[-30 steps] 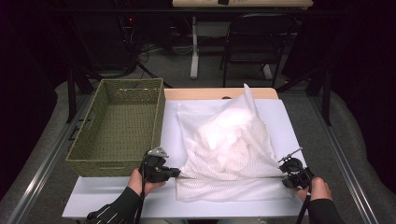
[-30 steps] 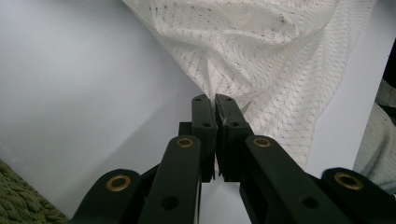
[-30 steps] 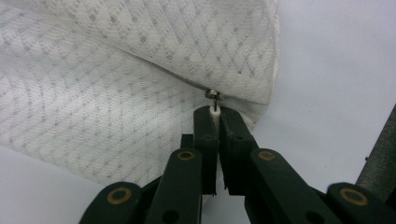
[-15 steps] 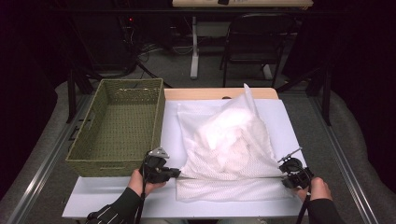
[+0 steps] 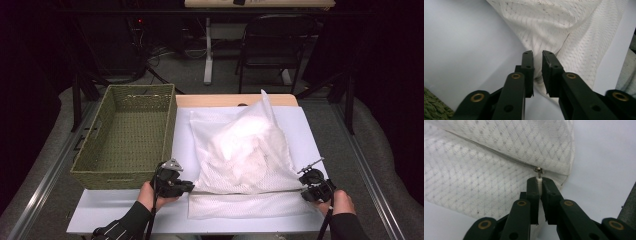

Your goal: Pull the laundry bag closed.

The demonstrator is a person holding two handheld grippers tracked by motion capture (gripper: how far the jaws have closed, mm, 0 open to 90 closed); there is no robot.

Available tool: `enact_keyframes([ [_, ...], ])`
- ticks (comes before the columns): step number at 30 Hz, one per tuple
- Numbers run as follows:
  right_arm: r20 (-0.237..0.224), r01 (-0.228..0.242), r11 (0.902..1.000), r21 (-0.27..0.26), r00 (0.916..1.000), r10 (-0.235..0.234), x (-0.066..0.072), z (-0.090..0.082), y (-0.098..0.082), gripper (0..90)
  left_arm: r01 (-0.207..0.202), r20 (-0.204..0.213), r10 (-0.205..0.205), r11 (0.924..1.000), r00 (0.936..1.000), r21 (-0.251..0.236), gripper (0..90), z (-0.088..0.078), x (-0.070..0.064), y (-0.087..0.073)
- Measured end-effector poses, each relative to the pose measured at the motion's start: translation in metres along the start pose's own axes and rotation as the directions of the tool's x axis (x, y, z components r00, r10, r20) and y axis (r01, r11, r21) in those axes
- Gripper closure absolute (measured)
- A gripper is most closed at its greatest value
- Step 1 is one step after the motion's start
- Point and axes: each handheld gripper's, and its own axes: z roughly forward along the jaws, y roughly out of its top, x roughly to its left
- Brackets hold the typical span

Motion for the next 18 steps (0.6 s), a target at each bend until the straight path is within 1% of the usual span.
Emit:
enact_keyframes([
  [2,-0.003,0.0,1.0,-0.008,1.0,0.0,0.001,-0.002,0.0,80.7,-0.009,0.014,0.009,0.9999,0.9999,0.004,71.7,-0.002,-0.002,0.001],
  [4,-0.004,0.006,0.9999,-0.014,1.0,-0.006,0.002,-0.004,0.001,77.5,-0.017,0.018,0.016,0.9998,0.9997,0.01,62.0,-0.003,-0.005,0.001],
  [5,-0.008,0.007,0.9998,-0.019,0.9999,-0.007,0.003,-0.005,0.001,76.1,-0.022,0.023,0.022,0.9997,0.9995,0.013,60.9,-0.003,-0.006,0.002],
  [6,-0.013,0.0,0.9998,-0.018,0.9999,-0.001,0.005,-0.007,0.002,74.2,-0.023,0.026,0.023,0.9996,0.9994,0.019,57.1,-0.004,-0.007,0.002],
  [7,-0.013,0.006,0.9997,-0.025,0.9999,-0.006,0.006,-0.008,0.002,71.3,-0.029,0.034,0.029,0.9992,0.999,0.026,51.7,-0.004,-0.008,0.002],
  [8,-0.017,0.0,0.9997,-0.024,0.9999,0.0,0.007,-0.01,0.002,70.4,-0.032,0.029,0.031,0.9992,0.9991,0.023,50.8,-0.005,-0.009,0.002],
  [9,-0.019,0.011,0.9995,-0.03,0.9998,-0.012,0.007,-0.011,0.002,68.6,-0.035,0.037,0.035,0.9991,0.9987,0.024,49.1,-0.006,-0.009,0.002],
  [11,-0.029,0.007,0.9992,-0.04,0.9996,-0.008,0.009,-0.013,0.003,62.3,-0.036,0.041,0.035,0.9988,0.9985,0.032,41.6,-0.007,-0.01,0.002],
  [12,-0.035,0.003,0.9993,-0.038,0.9994,-0.005,0.01,-0.014,0.003,59.3,-0.042,0.045,0.04,0.9985,0.9982,0.035,39.7,-0.008,-0.01,0.002],
  [13,-0.043,0.013,0.9989,-0.046,0.9989,-0.015,0.011,-0.015,0.003,57.2,-0.04,0.047,0.038,0.9987,0.9982,0.033,37.5,-0.009,-0.011,0.002],
  [14,-0.046,0.016,0.9984,-0.055,0.9988,-0.018,0.012,-0.016,0.003,53.5,-0.049,0.05,0.047,0.9981,0.9977,0.039,36.1,-0.011,-0.011,0.002],
  [15,-0.047,0.018,0.9983,-0.056,0.9987,-0.02,0.013,-0.018,0.003,48.3,-0.055,0.037,0.053,0.9978,0.9979,0.037,35.0,-0.013,-0.013,0.002],
  [17,-0.058,0.022,0.9966,-0.079,0.998,-0.027,0.015,-0.022,0.003,44.0,-0.057,0.036,0.056,0.9978,0.9978,0.033,32.7,-0.017,-0.014,0.002],
  [18,-0.06,0.025,0.9958,-0.088,0.9977,-0.03,0.016,-0.024,0.004,39.4,-0.064,0.039,0.062,0.9974,0.9973,0.033,31.8,-0.019,-0.014,0.003],
])
